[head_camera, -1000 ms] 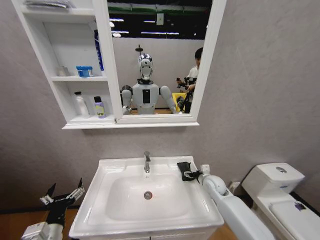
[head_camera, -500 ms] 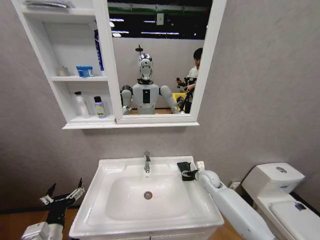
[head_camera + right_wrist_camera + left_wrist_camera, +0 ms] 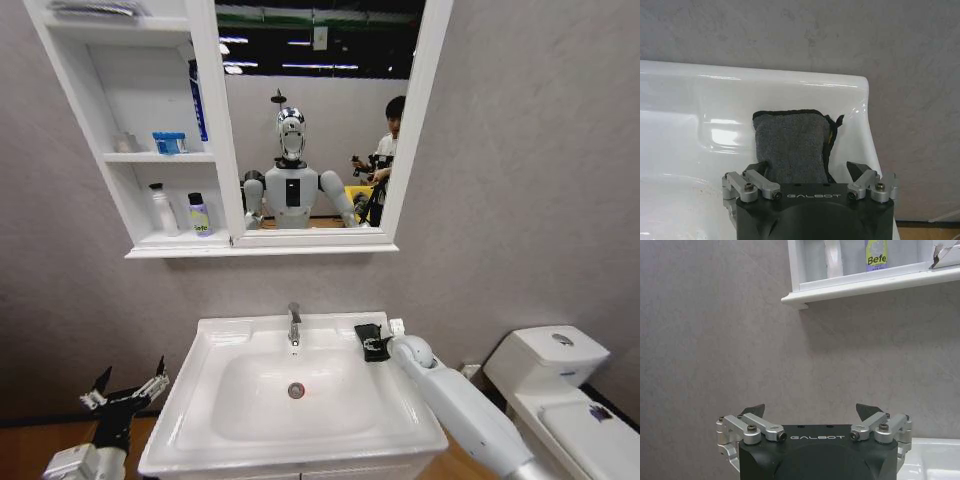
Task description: Move facial cleanser and shampoo from washbasin to cabinet, then wipe washbasin with towel.
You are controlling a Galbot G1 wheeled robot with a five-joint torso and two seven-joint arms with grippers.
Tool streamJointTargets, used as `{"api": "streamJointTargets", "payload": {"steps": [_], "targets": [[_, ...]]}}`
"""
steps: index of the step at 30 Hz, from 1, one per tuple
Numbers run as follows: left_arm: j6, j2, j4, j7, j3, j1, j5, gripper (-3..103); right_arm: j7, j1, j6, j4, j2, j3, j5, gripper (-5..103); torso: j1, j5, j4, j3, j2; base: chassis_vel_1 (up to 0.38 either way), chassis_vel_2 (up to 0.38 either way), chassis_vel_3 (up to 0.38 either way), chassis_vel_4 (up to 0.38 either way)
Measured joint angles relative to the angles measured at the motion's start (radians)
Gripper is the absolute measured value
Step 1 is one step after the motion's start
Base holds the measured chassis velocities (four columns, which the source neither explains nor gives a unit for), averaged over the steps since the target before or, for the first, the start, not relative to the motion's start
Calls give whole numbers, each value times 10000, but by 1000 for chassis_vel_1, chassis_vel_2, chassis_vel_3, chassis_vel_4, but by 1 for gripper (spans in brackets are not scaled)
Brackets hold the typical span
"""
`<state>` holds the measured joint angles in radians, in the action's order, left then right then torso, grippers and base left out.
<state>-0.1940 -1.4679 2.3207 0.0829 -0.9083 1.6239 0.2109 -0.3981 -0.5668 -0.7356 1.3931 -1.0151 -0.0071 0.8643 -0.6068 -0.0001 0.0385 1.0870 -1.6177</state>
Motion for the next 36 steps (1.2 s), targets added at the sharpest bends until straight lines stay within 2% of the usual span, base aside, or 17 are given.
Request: {"api": "streamJointTargets", "payload": {"steps": [7, 9, 11, 12, 13, 15, 16, 20, 21, 24, 25, 27, 29, 31, 32, 33, 36], "targets": [[0, 0, 0, 0, 0, 0, 0, 100, -6, 96, 60, -235, -227, -61, -36, 90, 0, 0, -2, 0, 0, 0, 0, 0, 0], [0, 0, 0, 0, 0, 0, 0, 100, 23, 122, 115, -318, -267, -68, -63, 82, 0, 0, 0, 0, 0, 0, 0, 0, 0], [0, 0, 0, 0, 0, 0, 0, 100, 39, 127, 125, -341, -276, -68, -67, 82, 0, 0, -1, 0, 0, 0, 0, 0, 0], [0, 0, 0, 0, 0, 0, 0, 100, 63, 143, 141, -390, -295, -68, -92, 71, 0, 0, 0, 0, 0, 0, 0, 0, 0], [0, 0, 0, 0, 0, 0, 0, 100, 63, 143, 141, -390, -295, -68, -92, 71, 0, 0, 0, 0, 0, 0, 0, 0, 0], [0, 0, 0, 0, 0, 0, 0, 100, 86, 167, 185, -453, -319, -66, -138, 60, 1, 0, -1, 0, 0, 0, 0, 0, 0], [0, 0, 0, 0, 0, 0, 0, 100, 86, 167, 185, -453, -319, -66, -138, 60, 1, 0, -1, 0, 0, 0, 0, 0, 0], [0, 0, 0, 0, 0, 0, 0, 100, -52, 186, 230, -433, -357, -69, -163, 44, 1, 1, -1, 0, 1, 0, 0, 0, 0], [0, 0, 0, 0, 0, 0, 0, 100, -52, 186, 230, -433, -357, -69, -163, 44, 1, 1, -1, 0, 1, 0, 0, 0, 0], [0, 0, 0, 0, 0, 0, 0, 100, -851, 93, 234, -47, -383, -110, 70, 27, 1, 0, 0, 0, 0, 0, 0, 0, 0], [0, 0, 0, 0, 0, 0, 0, 100, -851, 93, 234, -47, -383, -110, 70, 27, 1, 0, 0, 0, 0, 0, 0, 0, 0], [0, 0, 0, 0, 0, 0, 0, 100, -1787, -109, 254, 674, -389, -225, 499, 17, 1, -1, 1, 0, 0, 0, 0, 0, 0], [0, 0, 0, 0, 0, 0, 0, 100, -2234, -213, 286, 1033, -424, -299, 714, 12, 1, -1, 1, 0, 0, 0, 0, 0, 0], [0, 0, 0, 0, 0, 0, 0, 100, -2477, -268, 308, 1236, -452, -347, 842, 12, 1, -1, 1, 0, 0, 0, 0, 0, 0], [0, 0, 0, 0, 1, 0, 0, 100, -3337, -495, 379, 2045, -616, -583, 1407, 6, 2, -1, 0, 0, 0, 0, 0, 0, 0], [0, 0, 0, 0, 0, 0, 0, 100, -3818, -662, 418, 2510, -804, -760, 1724, 6, 2, -2, -1, 0, 0, 0, 0, 0, 0], [0, 0, 0, 0, 1, 0, 1, 100, -4367, -952, 517, 2999, -1175, -1062, 1983, 6, 2, 2, -2, -1, 0, 0, 0, 0, 0]]}}
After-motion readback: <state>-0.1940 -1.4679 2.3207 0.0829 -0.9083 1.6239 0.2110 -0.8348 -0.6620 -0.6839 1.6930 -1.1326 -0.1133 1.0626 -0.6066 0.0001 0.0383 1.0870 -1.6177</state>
